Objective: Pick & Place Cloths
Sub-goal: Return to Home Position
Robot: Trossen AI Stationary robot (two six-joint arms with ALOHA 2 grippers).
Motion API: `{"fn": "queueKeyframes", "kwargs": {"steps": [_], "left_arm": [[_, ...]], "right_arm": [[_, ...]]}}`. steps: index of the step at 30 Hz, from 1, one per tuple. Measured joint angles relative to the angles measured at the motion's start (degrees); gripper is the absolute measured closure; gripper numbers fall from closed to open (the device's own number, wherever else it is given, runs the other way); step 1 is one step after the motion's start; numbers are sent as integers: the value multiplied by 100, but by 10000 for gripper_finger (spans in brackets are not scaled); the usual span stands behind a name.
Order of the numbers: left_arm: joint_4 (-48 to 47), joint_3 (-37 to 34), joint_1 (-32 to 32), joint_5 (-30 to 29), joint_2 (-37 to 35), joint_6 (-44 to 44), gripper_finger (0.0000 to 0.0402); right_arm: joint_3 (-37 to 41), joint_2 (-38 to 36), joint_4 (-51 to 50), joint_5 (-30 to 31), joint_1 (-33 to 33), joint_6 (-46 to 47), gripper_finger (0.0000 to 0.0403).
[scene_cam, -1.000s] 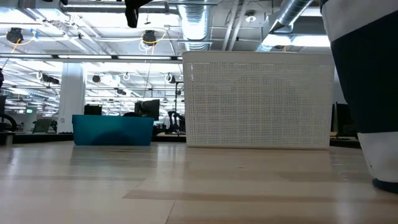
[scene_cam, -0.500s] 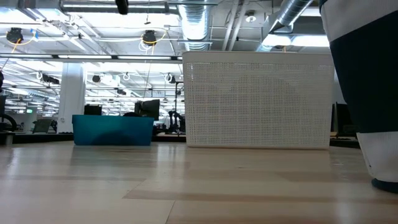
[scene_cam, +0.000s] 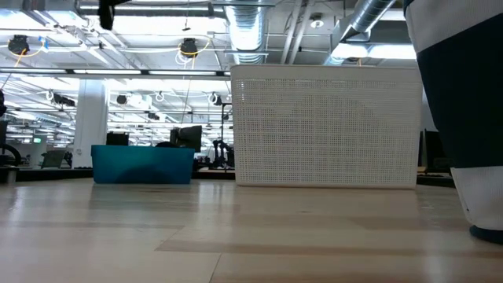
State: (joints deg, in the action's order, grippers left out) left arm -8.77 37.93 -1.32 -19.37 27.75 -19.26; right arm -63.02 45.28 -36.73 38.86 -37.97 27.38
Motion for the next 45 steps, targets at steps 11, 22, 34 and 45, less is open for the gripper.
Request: {"fn": "queueKeyframes", "kwargs": {"steps": [11, 22, 34, 45], "left_arm": [[-155, -990, 0, 690, -1368, 235, 401], [543, -2298, 0, 1010, -2102, -176, 401], [1153, -3423, 2, 1381, -2584, -236, 401], [1278, -3757, 2, 1381, -2765, -335, 401]], "right_arm": [[1150, -1961, 1311, -613, 511, -2741, 402], [3334, -4510, 2373, -895, 502, -2778, 402], [4573, -4502, 3255, -1236, 581, -2698, 403], [6257, -4501, 4979, -1489, 590, -2330, 403]]}}
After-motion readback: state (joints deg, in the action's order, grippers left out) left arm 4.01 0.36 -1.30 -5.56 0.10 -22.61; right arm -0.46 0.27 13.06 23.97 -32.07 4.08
